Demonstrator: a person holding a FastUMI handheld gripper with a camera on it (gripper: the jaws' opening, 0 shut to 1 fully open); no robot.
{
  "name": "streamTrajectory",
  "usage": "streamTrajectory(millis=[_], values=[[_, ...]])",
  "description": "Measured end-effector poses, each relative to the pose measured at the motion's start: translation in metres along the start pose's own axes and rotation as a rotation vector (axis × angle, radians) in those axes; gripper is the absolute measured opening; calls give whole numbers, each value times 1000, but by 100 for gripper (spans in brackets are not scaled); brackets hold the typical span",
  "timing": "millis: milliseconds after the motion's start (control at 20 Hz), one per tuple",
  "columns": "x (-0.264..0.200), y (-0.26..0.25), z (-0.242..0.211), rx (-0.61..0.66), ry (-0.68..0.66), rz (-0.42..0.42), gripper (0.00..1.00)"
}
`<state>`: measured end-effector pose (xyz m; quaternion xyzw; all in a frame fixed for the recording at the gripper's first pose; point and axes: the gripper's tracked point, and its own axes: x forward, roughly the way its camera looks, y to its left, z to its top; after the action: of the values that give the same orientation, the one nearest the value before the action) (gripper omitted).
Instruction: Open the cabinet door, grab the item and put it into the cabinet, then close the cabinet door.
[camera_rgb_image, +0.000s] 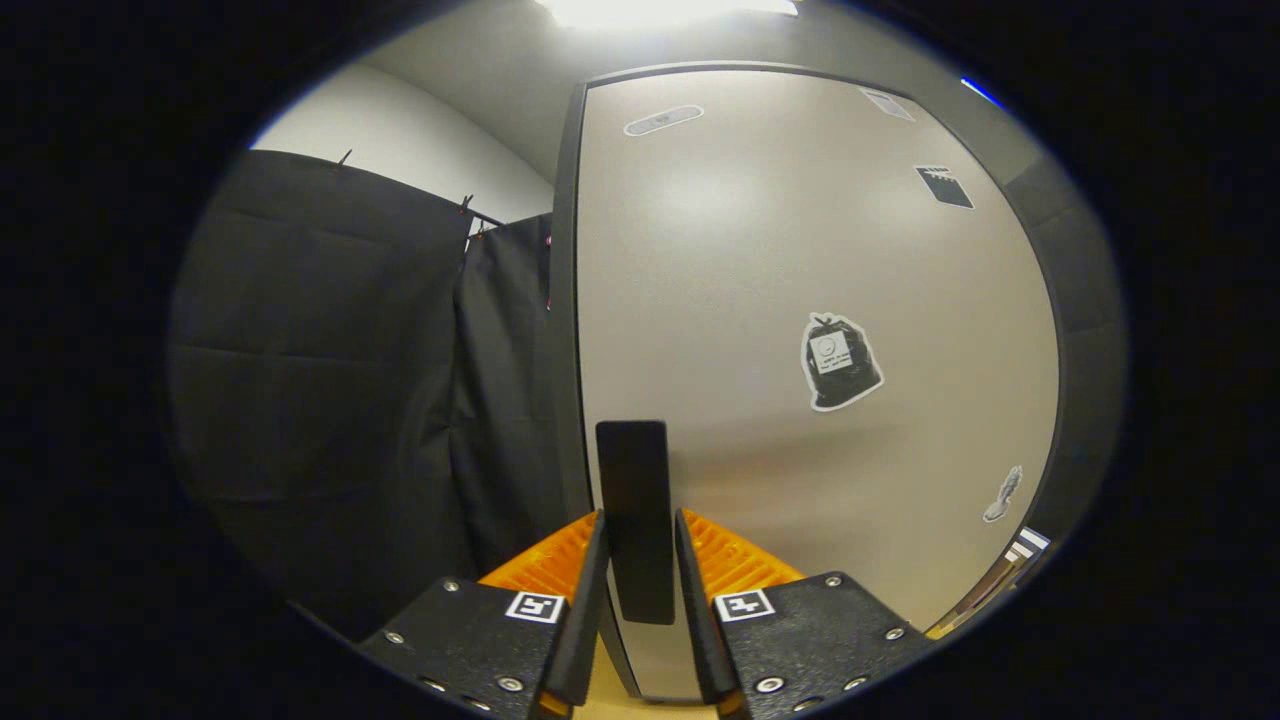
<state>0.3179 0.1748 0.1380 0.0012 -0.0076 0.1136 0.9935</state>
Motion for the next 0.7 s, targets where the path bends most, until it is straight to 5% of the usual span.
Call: streamTrajectory(millis=[150,700], values=[[0,1,-3,-42,3,-17,30],[-45,3,-3,-46,31,67,29]])
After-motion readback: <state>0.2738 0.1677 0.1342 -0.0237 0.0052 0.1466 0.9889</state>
